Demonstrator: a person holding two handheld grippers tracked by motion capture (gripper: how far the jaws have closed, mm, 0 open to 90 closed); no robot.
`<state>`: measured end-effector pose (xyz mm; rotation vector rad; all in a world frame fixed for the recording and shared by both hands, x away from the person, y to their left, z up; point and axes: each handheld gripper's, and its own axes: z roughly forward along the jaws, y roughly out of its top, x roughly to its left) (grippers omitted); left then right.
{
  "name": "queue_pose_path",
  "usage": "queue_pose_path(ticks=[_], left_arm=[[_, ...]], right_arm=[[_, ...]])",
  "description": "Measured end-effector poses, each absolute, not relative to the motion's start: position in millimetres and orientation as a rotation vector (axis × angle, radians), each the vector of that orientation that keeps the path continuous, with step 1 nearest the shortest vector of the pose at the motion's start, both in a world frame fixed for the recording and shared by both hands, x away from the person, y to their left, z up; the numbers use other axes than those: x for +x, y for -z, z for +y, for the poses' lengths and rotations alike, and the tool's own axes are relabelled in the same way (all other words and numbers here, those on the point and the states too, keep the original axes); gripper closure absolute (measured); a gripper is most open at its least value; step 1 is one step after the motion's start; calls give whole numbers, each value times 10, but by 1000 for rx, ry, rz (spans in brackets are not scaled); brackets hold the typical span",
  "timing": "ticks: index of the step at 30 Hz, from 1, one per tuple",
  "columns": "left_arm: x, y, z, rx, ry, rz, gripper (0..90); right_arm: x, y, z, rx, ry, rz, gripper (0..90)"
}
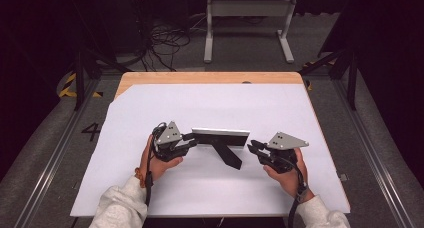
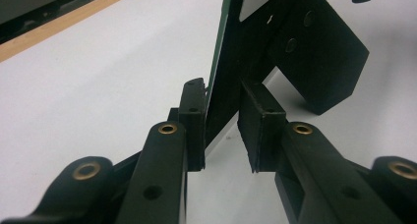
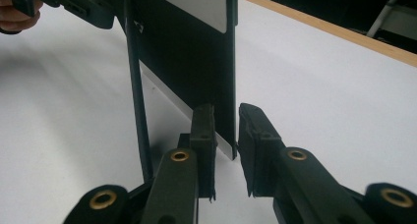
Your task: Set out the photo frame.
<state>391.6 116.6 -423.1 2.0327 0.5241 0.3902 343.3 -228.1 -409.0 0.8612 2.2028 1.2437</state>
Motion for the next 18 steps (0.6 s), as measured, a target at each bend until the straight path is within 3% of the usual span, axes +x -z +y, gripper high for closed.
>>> queue_pose_path(ticks=[18], left_arm=[[3904,4214,1181,2035,-391,526,743]], right_arm=[[3523,4065,-2179,862,-1249,2152,765]])
